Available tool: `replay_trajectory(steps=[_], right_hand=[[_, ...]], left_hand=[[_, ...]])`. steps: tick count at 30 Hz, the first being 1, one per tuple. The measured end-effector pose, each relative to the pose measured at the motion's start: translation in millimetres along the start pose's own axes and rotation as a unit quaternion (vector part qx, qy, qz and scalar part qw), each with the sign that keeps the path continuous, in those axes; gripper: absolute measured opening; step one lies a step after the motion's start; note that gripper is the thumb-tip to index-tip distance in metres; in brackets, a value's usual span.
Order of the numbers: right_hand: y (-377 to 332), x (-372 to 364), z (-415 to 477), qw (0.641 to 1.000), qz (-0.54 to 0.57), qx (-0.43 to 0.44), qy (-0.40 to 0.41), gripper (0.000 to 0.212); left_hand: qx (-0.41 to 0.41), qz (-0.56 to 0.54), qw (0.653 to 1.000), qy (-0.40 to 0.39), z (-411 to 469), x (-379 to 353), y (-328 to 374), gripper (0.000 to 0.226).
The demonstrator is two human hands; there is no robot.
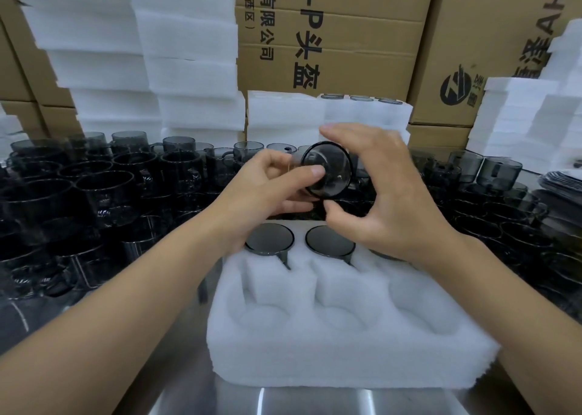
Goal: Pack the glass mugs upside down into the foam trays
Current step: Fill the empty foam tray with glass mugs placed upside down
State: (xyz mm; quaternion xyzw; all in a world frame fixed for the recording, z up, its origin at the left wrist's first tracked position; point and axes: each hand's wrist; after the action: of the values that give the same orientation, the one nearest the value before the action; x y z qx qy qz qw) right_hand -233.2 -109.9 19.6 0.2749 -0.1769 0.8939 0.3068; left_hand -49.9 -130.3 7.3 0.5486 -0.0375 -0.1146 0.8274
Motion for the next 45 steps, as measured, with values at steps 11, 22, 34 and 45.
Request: replay_trajectory(steps=[11,22,34,45], right_hand=[[-10,9,7,0.987,0.006,-0.158,-0.019,0.053],[-15,7,4,0.962,0.182,-0.156,-0.131,0.060],[-28,31,11,0.930,0.254,-0.224,-0.141,0.052],[-62,7,-4,0.928,0.187,-0.140,-0.290,0.062]], left_hand=[[0.031,-0.029,0.999,-0.028,2,5,10,0.055],[0.128,-0.108,0.981,-0.102,5,30,26,0.045],[0.063,0.227,0.917,-0.320,-4,44,52,0.060],[0.154,0.426,0.780,-0.432,-10,55,64,0.078]])
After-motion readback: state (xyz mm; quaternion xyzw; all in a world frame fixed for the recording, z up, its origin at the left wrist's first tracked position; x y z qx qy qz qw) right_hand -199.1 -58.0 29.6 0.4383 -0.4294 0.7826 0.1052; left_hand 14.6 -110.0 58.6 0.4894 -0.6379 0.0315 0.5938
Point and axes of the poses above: each hand's wrist, its own z-axis towards the middle knuckle, its own x-axis out of the back of the hand, y = z × x, and after that the axes turned 5 degrees about -x, right-handed
